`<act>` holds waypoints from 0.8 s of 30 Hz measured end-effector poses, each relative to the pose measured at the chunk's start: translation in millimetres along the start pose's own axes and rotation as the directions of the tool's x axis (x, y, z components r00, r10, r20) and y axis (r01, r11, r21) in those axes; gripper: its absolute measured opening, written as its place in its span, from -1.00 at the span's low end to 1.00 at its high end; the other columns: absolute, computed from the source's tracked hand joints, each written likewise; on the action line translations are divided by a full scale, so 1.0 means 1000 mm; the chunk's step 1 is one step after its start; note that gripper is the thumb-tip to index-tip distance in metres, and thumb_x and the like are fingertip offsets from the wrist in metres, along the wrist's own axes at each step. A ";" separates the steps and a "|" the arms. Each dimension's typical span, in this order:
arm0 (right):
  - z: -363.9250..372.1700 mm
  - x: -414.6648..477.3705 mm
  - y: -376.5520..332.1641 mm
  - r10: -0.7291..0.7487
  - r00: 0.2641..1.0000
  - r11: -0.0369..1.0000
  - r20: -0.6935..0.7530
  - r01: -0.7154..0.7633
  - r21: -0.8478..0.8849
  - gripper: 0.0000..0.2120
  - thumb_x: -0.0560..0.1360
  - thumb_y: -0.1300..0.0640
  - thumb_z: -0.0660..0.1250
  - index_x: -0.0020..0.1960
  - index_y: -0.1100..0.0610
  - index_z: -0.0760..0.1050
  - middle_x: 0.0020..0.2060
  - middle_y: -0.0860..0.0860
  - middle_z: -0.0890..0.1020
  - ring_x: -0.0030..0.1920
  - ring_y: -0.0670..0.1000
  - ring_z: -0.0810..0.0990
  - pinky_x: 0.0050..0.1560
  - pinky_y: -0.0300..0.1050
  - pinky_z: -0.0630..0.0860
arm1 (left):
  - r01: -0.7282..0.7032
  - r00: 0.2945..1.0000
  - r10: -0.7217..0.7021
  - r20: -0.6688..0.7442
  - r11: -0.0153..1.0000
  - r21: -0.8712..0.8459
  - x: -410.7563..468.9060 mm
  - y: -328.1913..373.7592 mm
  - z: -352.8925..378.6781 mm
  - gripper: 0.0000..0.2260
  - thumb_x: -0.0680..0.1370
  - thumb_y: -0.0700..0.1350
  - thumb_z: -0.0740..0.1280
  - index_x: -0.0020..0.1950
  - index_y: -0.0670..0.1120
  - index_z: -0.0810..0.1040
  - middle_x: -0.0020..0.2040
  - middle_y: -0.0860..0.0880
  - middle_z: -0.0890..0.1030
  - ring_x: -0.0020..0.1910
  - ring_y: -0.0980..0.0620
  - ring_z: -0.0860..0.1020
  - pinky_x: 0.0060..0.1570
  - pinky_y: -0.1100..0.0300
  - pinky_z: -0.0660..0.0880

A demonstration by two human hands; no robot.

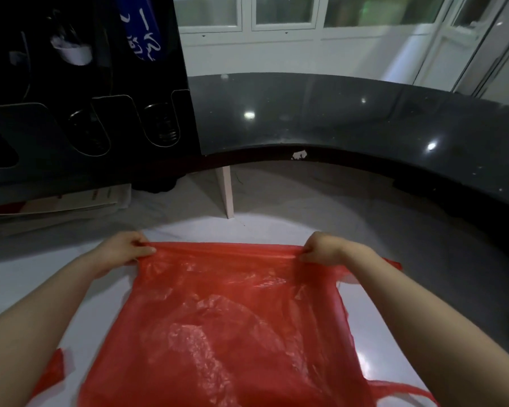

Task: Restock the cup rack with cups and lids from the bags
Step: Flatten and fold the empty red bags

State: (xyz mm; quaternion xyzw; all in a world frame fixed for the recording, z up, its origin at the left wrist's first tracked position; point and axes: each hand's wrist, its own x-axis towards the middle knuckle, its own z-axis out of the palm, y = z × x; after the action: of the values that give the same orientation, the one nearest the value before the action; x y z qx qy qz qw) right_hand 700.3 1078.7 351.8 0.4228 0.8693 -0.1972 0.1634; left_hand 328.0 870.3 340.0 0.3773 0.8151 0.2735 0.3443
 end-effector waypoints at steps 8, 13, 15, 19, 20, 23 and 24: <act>0.010 0.001 0.034 0.223 0.953 0.973 -0.204 -0.231 -0.016 -0.76 0.50 -0.02 0.27 0.14 -0.03 0.56 0.17 0.06 0.55 0.22 0.14 0.48 0.31 0.14 0.33 | -0.039 0.997 0.037 -0.065 0.999 -0.034 0.000 0.005 0.014 -0.97 0.50 -0.27 0.39 -0.14 -0.20 0.59 -0.32 -0.12 0.54 -0.37 0.01 0.43 -0.40 0.26 0.39; 0.017 -0.002 0.012 0.112 0.866 0.994 -0.487 -0.102 0.048 -0.63 0.47 0.05 0.27 0.28 -0.05 0.43 0.32 0.03 0.38 0.39 0.10 0.26 0.44 0.28 0.02 | 0.069 0.998 -0.068 0.014 0.936 -0.344 0.001 0.003 0.016 -0.84 0.58 -0.31 0.23 0.10 -0.21 0.56 -0.19 -0.16 0.57 -0.36 0.06 0.54 -0.43 0.35 0.48; 0.019 -0.004 -0.006 0.049 0.851 0.998 -0.523 -0.023 0.055 -0.58 0.46 0.06 0.28 0.32 -0.03 0.41 0.34 0.04 0.36 0.39 0.11 0.26 0.45 0.22 0.04 | 0.089 0.993 -0.111 -0.034 0.915 -0.394 0.001 0.003 0.017 -0.84 0.56 -0.28 0.28 0.12 -0.19 0.55 -0.15 -0.17 0.59 -0.29 -0.01 0.54 -0.36 0.28 0.51; 0.038 -0.002 -0.044 -0.125 0.873 0.990 -0.471 0.138 -0.008 -0.62 0.51 -0.05 0.23 0.29 0.00 0.45 0.40 0.06 0.36 0.40 0.12 0.28 0.38 0.01 0.25 | 0.092 0.974 -0.170 -0.148 0.899 -0.429 0.001 0.006 0.025 -0.81 0.50 -0.25 0.38 0.10 -0.19 0.53 -0.23 -0.14 0.56 -0.33 -0.03 0.50 -0.34 0.20 0.46; 0.045 -0.001 -0.052 -0.137 0.886 0.989 -0.443 0.150 -0.005 -0.60 0.53 -0.11 0.19 0.31 -0.01 0.44 0.42 0.07 0.34 0.43 0.12 0.25 0.40 0.02 0.25 | 0.078 0.968 -0.173 -0.181 0.896 -0.438 0.000 0.007 0.027 -0.80 0.50 -0.25 0.39 0.11 -0.21 0.52 -0.27 -0.15 0.54 -0.36 -0.03 0.48 -0.34 0.19 0.43; 0.068 0.005 -0.066 -0.097 0.956 0.993 -0.276 0.114 0.044 -0.42 0.55 -0.31 0.02 0.50 -0.09 0.17 0.55 0.04 0.07 0.54 0.11 -0.04 0.49 0.15 0.00 | 0.047 0.953 -0.197 -0.230 0.845 -0.532 -0.004 0.008 0.033 -0.77 0.52 -0.21 0.38 0.15 -0.22 0.51 -0.25 -0.15 0.55 -0.39 0.02 0.49 -0.37 0.21 0.46; 0.074 0.007 -0.064 -0.076 0.973 0.996 -0.218 0.086 0.039 -0.38 0.54 -0.34 -0.02 0.53 -0.12 0.06 0.56 0.02 -0.04 0.54 0.11 -0.15 0.48 0.19 -0.09 | 0.044 0.956 -0.205 -0.210 0.809 -0.586 -0.007 0.008 0.035 -0.77 0.53 -0.20 0.37 0.16 -0.21 0.51 -0.21 -0.16 0.56 -0.40 0.04 0.51 -0.38 0.22 0.48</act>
State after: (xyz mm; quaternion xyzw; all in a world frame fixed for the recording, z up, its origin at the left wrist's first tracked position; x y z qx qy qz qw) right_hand 653.2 1011.5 296.9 0.4098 0.8934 -0.1775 0.0496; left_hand 361.6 875.3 327.1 0.1611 0.7557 0.5310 0.3480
